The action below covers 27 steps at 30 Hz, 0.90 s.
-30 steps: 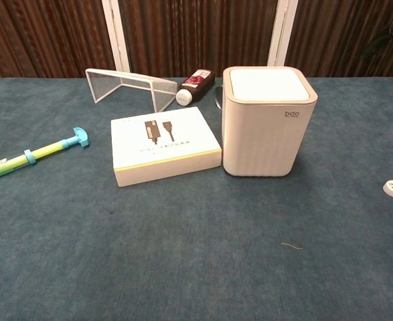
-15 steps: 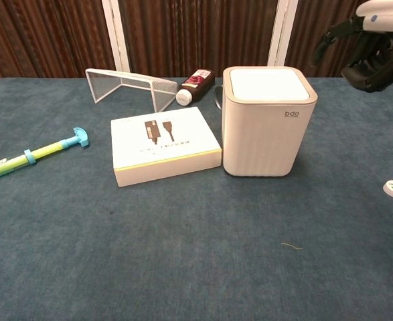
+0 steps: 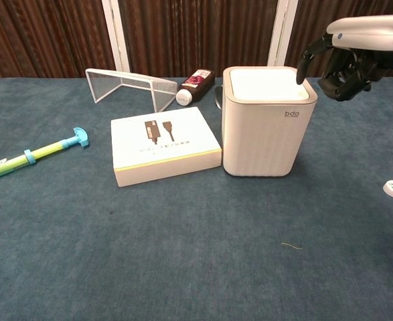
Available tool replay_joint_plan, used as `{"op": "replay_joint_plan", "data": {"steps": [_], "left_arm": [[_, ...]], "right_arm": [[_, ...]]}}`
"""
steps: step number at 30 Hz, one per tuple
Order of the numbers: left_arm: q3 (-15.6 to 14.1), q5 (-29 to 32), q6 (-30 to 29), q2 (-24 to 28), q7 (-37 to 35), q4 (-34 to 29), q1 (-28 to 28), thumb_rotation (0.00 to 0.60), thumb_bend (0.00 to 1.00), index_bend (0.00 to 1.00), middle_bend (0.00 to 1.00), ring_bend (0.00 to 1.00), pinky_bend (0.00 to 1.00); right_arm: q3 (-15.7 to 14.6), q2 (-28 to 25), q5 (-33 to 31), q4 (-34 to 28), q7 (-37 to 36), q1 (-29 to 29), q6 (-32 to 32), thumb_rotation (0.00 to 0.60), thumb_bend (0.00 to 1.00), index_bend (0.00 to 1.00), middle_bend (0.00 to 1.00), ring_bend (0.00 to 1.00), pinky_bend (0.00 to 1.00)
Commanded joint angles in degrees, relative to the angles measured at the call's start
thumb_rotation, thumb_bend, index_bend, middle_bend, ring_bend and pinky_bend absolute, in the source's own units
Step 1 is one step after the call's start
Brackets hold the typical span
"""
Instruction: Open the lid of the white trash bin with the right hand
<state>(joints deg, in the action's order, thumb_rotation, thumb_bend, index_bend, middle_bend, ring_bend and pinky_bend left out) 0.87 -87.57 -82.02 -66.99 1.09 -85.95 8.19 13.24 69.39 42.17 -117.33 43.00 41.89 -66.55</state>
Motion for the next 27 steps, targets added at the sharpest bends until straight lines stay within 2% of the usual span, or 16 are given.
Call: {"op": "replay_joint_plan", "data": {"steps": [1,16,27], "left_arm": [[-0.1,-0.3,0.1,0.0,0.1,0.0,0.1,0.6,0.61,0.41,0.26,0.15,0.32],[-0.1,0.0,0.0,0.3,0.0,-0.3,0.0,0.6,0.61,0.41,0.26,0.15,0.32],[0.0,-0.1,-0.4,0.4,-0.3,-0.3,-0.2,0.6,0.61,0.41,0.26,0.15,0.32]], "right_arm": [[-0.4,0.4,-0.4,0.4,-0.3,0.5,0.2,0.6,0.68,0.47,0.89,0.87,0.76],[-0.7,2.2,1.3,4.8,-5.2,2.6,2.1,0.6,0.68,0.47,0.89,0.87,0.76],[-2.1,2.8,1.9,6.3,-6.8,3.3,3.2,0.6,0.68,0.47,0.89,0.87,0.76]]}}
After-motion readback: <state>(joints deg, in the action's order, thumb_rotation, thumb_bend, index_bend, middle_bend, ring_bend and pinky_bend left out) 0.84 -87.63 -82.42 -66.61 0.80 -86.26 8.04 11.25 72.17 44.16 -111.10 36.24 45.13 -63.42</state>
